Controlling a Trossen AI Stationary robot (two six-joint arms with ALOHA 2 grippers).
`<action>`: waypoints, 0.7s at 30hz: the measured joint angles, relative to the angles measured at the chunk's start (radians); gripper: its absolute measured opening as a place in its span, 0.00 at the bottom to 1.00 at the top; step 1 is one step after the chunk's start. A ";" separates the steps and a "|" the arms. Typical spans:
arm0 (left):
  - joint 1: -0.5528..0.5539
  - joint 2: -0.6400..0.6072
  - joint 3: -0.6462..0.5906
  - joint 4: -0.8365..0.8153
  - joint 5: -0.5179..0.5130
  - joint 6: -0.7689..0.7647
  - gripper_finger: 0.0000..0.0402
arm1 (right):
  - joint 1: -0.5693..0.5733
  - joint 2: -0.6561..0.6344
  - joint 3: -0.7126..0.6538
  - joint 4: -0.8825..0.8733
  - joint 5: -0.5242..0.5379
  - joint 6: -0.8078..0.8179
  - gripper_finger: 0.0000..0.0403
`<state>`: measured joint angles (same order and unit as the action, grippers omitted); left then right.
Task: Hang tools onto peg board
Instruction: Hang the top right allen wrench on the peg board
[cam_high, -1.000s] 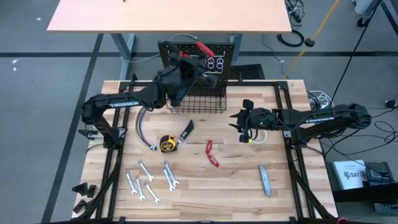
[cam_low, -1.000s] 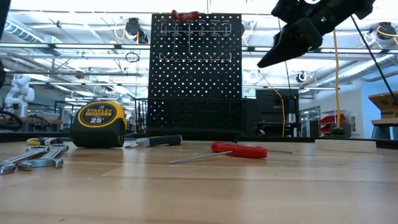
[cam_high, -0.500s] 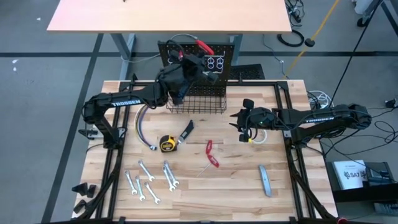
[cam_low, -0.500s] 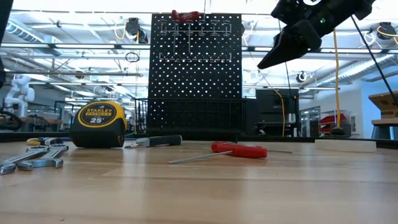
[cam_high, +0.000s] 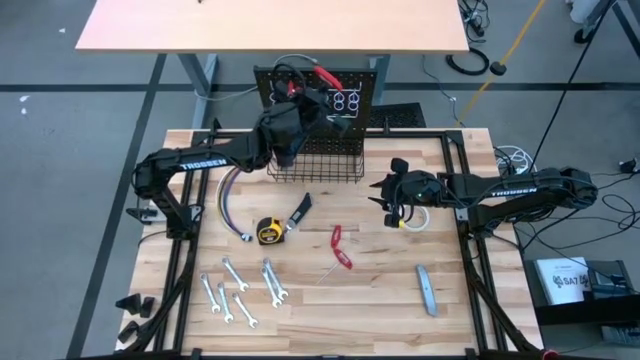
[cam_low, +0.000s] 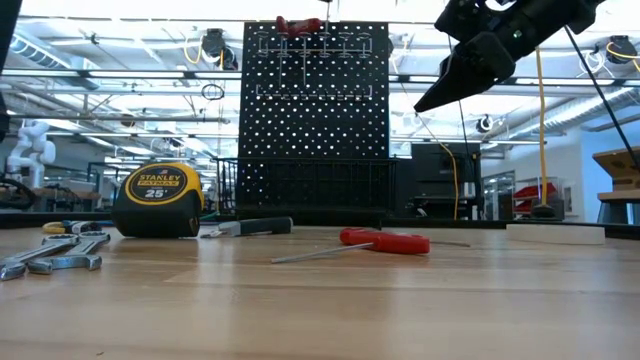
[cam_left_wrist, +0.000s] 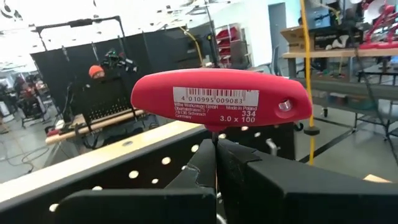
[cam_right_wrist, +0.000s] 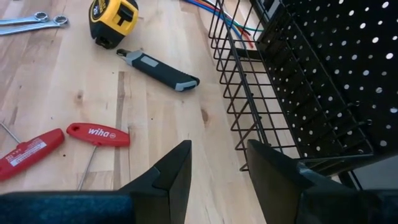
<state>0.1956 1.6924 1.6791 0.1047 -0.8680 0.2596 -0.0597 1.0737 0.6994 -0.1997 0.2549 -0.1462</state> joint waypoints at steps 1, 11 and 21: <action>0.004 0.000 0.000 -0.010 0.000 -0.014 0.00 | 0.000 0.000 0.000 0.000 0.000 0.000 0.36; 0.026 0.008 0.000 -0.051 0.011 -0.072 0.00 | 0.000 0.000 0.000 0.000 0.000 0.003 0.36; 0.041 0.008 -0.001 -0.150 0.049 -0.182 0.00 | 0.000 0.000 0.000 0.001 0.000 0.003 0.36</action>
<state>0.2367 1.7004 1.6779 -0.0451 -0.8194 0.0779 -0.0597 1.0740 0.6994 -0.1990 0.2552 -0.1429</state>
